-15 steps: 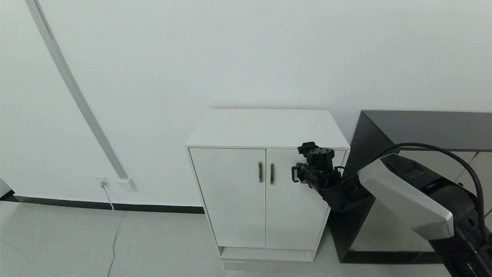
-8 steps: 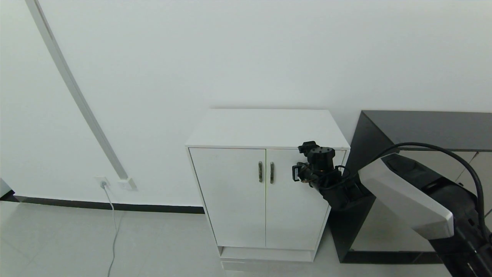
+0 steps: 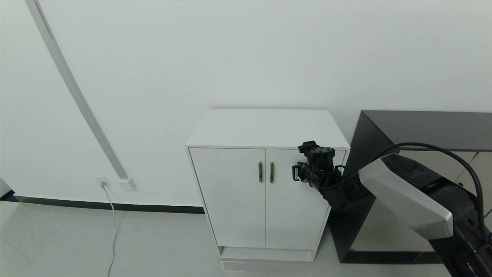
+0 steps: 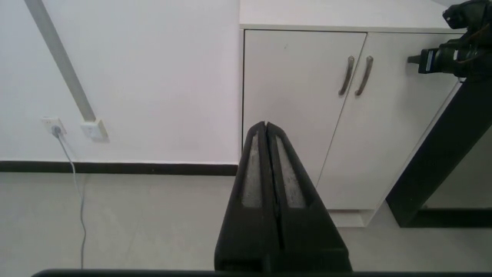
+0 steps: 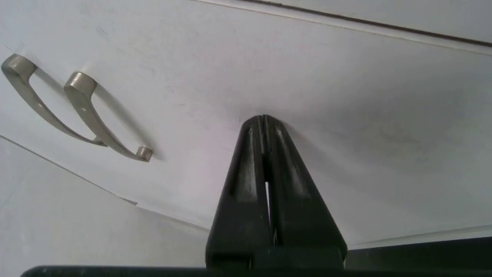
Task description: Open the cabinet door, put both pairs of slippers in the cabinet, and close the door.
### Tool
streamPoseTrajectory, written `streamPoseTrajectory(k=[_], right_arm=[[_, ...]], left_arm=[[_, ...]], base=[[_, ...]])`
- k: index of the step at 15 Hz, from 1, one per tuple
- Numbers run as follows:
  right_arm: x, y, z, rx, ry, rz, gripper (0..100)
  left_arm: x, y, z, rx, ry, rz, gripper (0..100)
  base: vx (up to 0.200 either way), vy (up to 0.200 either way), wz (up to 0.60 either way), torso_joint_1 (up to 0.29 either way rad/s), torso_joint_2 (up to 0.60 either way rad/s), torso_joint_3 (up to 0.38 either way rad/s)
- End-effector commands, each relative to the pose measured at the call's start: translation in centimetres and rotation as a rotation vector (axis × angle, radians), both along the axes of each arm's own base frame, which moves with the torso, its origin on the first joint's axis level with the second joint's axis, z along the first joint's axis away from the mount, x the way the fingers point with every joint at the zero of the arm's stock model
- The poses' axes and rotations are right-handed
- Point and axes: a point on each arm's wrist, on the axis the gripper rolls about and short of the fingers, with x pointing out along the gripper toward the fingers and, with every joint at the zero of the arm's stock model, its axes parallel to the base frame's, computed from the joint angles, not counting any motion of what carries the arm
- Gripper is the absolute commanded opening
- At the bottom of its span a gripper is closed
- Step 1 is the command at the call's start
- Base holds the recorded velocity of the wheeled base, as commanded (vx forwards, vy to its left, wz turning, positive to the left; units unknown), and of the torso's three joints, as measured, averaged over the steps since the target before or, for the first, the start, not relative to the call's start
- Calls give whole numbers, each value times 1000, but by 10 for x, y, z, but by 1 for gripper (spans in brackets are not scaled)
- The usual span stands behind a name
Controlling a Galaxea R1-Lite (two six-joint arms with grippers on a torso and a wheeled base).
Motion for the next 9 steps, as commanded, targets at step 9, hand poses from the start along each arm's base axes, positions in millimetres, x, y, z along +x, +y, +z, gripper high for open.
streamPoseTrajectory(k=[9], right_arm=[[1, 0, 1, -9, -8, 2, 0]], left_arm=[[0, 0, 0, -1, 1, -1, 0]], base=[[0, 0, 0, 0, 0, 0]])
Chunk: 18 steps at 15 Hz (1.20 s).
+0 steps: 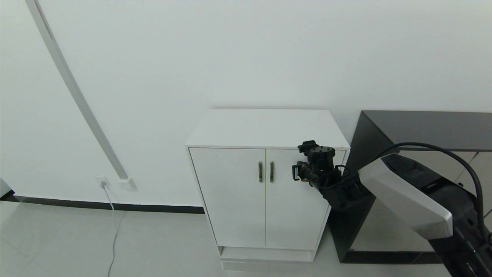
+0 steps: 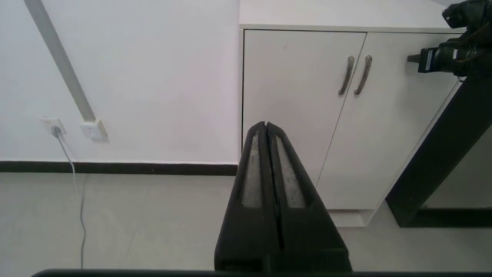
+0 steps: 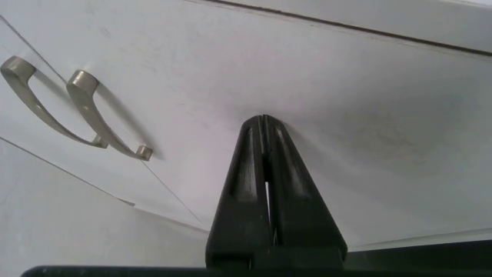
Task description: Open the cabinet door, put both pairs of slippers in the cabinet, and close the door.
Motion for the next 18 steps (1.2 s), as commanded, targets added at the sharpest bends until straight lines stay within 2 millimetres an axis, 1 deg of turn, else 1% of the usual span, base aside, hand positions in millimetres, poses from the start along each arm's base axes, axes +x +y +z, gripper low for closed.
streamPoseTrajectory(k=[1, 5, 8, 9, 10, 12, 14, 17, 18], right_arm=[[0, 0, 0, 0, 0, 0, 0], [-3, -1, -1, -2, 8, 2, 0], [-16, -2, 10, -1, 4, 9, 0], [-16, -2, 10, -1, 4, 9, 0], [-28, -6, 18, 5, -8, 12, 0], [-44, -14, 24, 6, -8, 11, 0], [-64, -26, 30, 9, -14, 8, 0], [-97, -48, 39, 4, -6, -11, 0], [-112, -59, 44, 1, 1, -20, 0]], left_arm=[[0, 0, 0, 0, 1, 0, 0], [0, 0, 0, 0, 1, 0, 0], [0, 0, 0, 0, 1, 0, 0], [0, 0, 0, 0, 1, 0, 0], [0, 0, 0, 0, 1, 0, 0], [0, 0, 0, 0, 1, 0, 0], [0, 0, 0, 1, 1, 0, 0], [0, 0, 0, 1, 1, 0, 0], [0, 0, 0, 1, 1, 0, 0]], base=[[0, 0, 0, 0, 0, 0], [0, 0, 0, 0, 0, 0], [0, 0, 0, 0, 0, 0], [0, 0, 0, 0, 0, 0], [0, 0, 0, 0, 0, 0], [0, 0, 0, 0, 0, 0], [0, 0, 0, 0, 0, 0], [0, 0, 0, 0, 0, 0], [0, 0, 0, 0, 0, 0]])
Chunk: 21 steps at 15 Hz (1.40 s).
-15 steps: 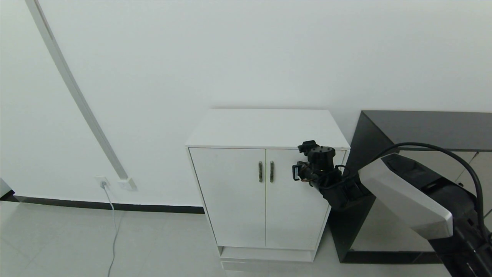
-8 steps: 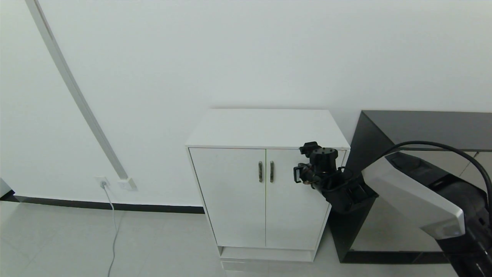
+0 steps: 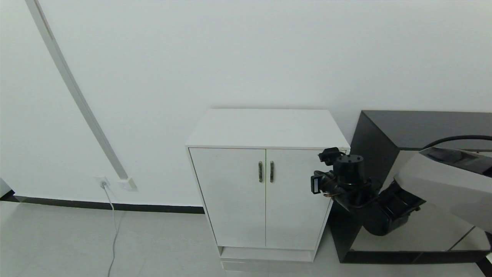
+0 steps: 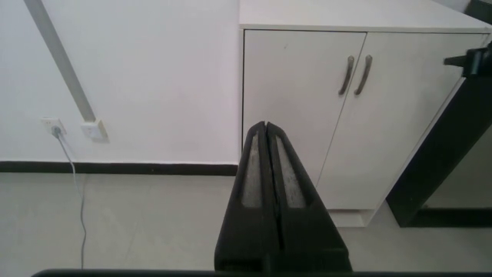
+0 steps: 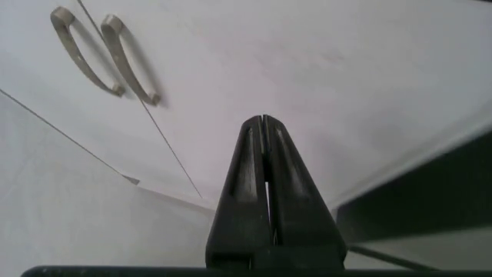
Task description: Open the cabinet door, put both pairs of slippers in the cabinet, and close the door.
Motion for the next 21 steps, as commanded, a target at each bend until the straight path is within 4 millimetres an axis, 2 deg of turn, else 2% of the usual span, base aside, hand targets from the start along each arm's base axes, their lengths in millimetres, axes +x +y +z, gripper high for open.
streamPoseTrajectory(k=[1, 9, 16, 18, 21], right_arm=[[-35, -28, 27, 9, -20, -26, 0], [-126, -118, 37, 2, -6, -201, 0], [-213, -156, 46, 19, -17, -274, 0], [-225, -163, 54, 50, -43, -310, 0], [-256, -176, 61, 72, -22, -305, 0]], left_arm=[[0, 0, 0, 0, 1, 0, 0], [0, 0, 0, 0, 1, 1, 0], [0, 0, 0, -2, 1, 0, 0], [0, 0, 0, -2, 1, 0, 0], [0, 0, 0, -2, 1, 0, 0]], base=[[0, 0, 0, 0, 0, 0], [0, 0, 0, 0, 0, 0], [0, 0, 0, 0, 0, 0], [0, 0, 0, 0, 0, 0], [0, 0, 0, 0, 0, 0]])
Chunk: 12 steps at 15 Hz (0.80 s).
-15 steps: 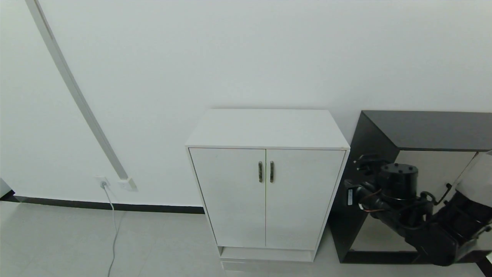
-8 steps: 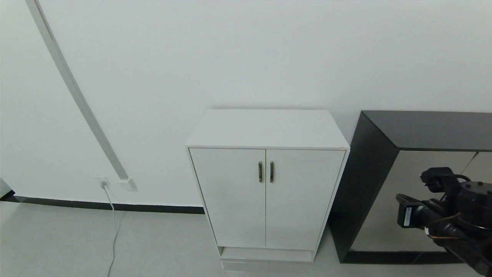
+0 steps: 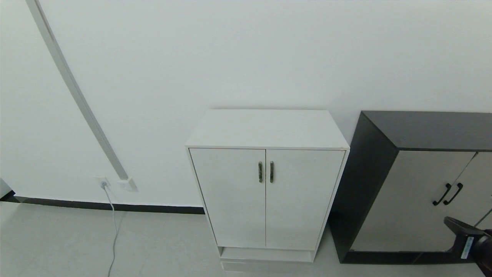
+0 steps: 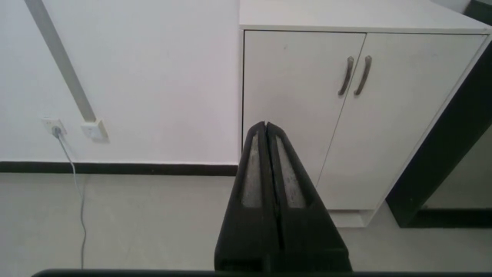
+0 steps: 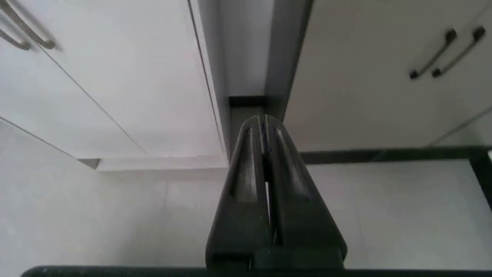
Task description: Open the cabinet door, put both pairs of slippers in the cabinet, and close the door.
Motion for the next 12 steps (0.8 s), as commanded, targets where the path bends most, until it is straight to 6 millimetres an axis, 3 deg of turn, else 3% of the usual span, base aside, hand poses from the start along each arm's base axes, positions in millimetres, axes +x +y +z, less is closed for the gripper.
streamPoseTrajectory(k=[1, 6, 10, 12], right_arm=[[-37, -9, 11, 28, -53, 2, 0], [-103, -8, -9, 49, 33, 69, 0], [-137, -7, -29, 48, 37, 124, 0], [-141, -7, -27, 46, 5, 133, 0]], left_arm=[[0, 0, 0, -1, 1, 1, 0], [0, 0, 0, -1, 1, 0, 0], [0, 0, 0, -1, 1, 1, 0], [0, 0, 0, -1, 1, 1, 0]], base=[[0, 0, 0, 0, 0, 0], [0, 0, 0, 0, 0, 0], [0, 0, 0, 0, 0, 0], [0, 0, 0, 0, 0, 0]])
